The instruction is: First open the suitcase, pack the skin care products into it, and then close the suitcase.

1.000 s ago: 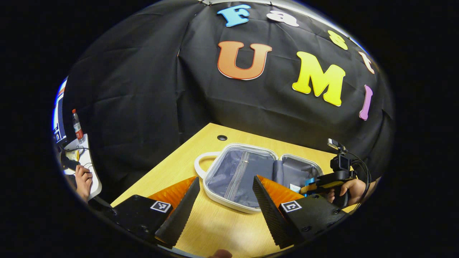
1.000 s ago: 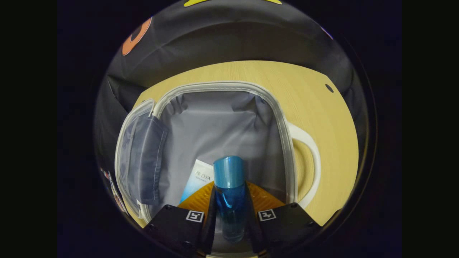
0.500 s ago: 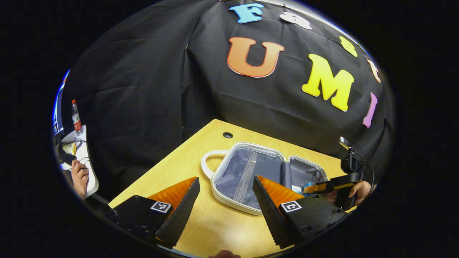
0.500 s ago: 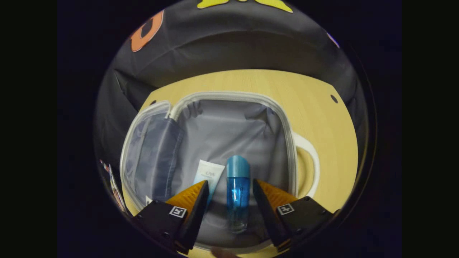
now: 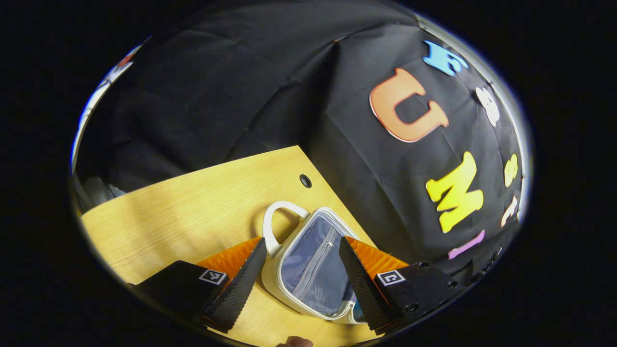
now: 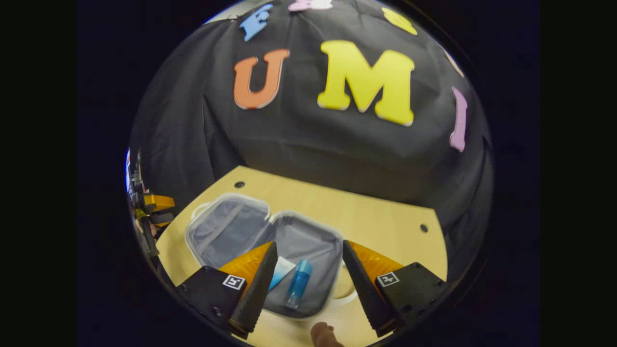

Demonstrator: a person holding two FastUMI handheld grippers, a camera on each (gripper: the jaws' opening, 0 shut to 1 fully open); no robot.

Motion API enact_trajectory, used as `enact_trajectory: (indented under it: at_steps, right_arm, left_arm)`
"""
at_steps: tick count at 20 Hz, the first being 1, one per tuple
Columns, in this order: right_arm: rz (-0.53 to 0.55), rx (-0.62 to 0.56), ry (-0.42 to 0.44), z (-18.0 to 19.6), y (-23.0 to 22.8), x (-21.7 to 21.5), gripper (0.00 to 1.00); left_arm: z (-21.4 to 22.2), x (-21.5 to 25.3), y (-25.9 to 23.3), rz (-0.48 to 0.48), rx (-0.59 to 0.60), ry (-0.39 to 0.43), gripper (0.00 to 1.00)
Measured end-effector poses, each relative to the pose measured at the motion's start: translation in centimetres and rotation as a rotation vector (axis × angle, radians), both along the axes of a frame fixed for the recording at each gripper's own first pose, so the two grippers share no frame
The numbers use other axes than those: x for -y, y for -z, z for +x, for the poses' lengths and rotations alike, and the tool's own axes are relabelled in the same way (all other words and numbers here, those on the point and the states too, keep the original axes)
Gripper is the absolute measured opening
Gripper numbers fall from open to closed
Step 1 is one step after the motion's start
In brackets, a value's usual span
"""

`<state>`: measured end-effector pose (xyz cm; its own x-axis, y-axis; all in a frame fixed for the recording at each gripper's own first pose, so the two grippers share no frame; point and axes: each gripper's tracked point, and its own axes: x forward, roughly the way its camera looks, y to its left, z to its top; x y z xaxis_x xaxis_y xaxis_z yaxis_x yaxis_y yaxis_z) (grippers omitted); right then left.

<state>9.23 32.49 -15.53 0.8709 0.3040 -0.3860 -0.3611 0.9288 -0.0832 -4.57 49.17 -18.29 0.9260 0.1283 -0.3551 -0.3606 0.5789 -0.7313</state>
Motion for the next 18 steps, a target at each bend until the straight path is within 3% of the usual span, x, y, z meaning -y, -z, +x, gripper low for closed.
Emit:
enact_trajectory:
  at_steps: [3,5,10,14,15,16,18]
  right_arm:
    - [0.029,0.133,0.02,-3.1,-5.8,4.0,0.8]
    - [0.022,0.213,0.106,-4.2,-9.1,8.1,0.8]
    - [-0.005,0.345,0.22,-8.1,-16.0,14.5,0.79]
    - [-0.024,0.428,0.269,-10.3,-18.8,17.4,0.79]
    - [-0.034,0.428,0.275,-10.7,-18.8,17.7,0.79]
    - [-0.039,0.424,0.278,-10.9,-18.4,17.9,0.79]
    - [-0.044,0.39,0.28,-10.9,-17.3,17.7,0.79]
  left_arm:
    - [2.3,-1.4,2.6,-0.146,0.009,-0.017,0.97]
    - [3.8,-2.9,4.4,-0.206,-0.015,-0.051,0.96]
    - [5.8,-4.0,7.4,-0.277,-0.062,-0.035,1.0]
    - [7.7,-4.1,8.3,-0.361,-0.047,-0.025,0.83]
    - [8.1,-3.5,8.2,-0.366,-0.047,-0.001,0.89]
    - [8.2,-3.2,8.2,-0.348,-0.049,0.006,0.81]
    - [8.5,-3.9,8.5,-0.303,-0.067,-0.013,0.45]
